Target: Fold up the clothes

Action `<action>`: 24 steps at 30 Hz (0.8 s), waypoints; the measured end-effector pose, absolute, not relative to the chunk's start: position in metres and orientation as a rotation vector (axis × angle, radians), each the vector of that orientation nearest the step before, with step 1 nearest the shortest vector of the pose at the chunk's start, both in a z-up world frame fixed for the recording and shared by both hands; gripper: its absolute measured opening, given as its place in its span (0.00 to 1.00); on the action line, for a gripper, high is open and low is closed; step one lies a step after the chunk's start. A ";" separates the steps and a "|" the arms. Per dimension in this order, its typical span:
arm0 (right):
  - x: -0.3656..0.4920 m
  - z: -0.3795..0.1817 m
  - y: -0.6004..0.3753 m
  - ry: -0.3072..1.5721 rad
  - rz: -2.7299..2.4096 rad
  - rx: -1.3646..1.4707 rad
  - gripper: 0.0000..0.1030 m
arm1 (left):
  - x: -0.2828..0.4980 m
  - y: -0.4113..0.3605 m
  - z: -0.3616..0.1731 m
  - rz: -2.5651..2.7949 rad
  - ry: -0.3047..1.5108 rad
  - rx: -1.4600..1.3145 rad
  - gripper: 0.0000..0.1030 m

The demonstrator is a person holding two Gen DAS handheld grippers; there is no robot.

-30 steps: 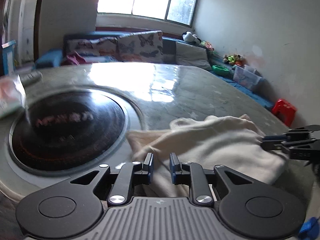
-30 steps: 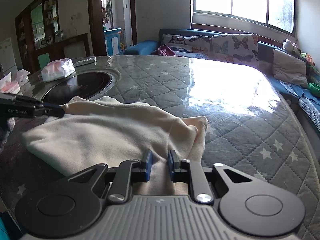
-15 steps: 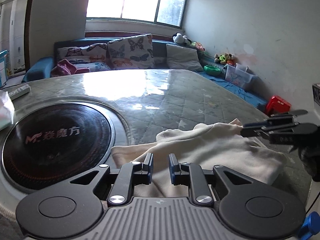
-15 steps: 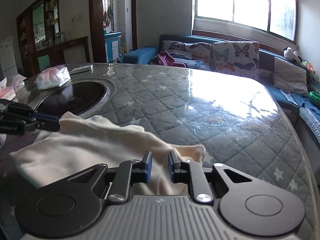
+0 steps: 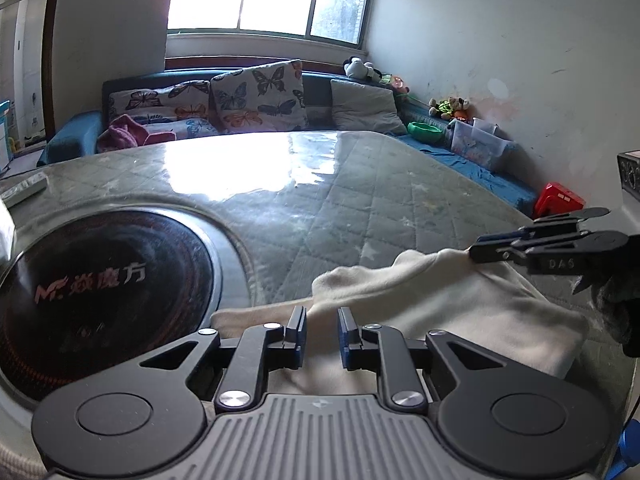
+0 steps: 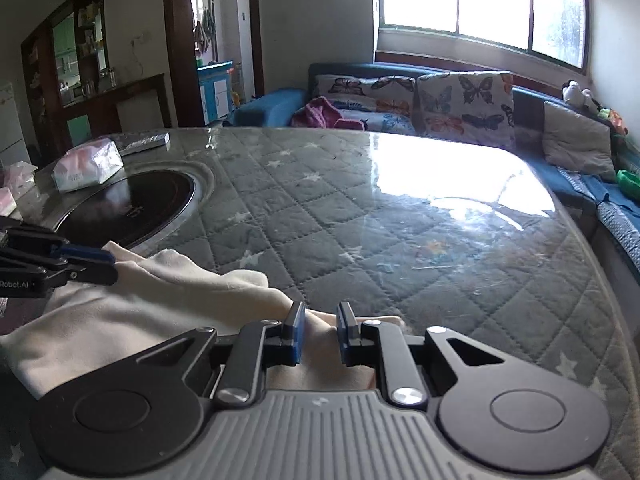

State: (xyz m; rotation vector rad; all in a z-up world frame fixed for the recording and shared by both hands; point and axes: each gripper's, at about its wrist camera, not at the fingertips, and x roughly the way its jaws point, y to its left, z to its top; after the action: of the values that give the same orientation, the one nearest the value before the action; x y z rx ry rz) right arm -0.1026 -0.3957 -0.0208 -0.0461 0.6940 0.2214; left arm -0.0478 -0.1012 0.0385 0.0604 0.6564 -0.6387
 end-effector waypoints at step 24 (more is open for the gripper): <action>-0.095 -0.015 -0.366 0.664 0.259 -0.091 0.15 | -0.041 -0.112 0.040 -0.622 0.662 0.068 0.20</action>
State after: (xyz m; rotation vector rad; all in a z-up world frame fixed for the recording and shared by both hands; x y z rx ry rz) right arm -0.0947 -0.3665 -0.0145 -0.0908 0.6638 0.2595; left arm -0.0406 -0.1117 0.0397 0.0681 0.6625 -0.6225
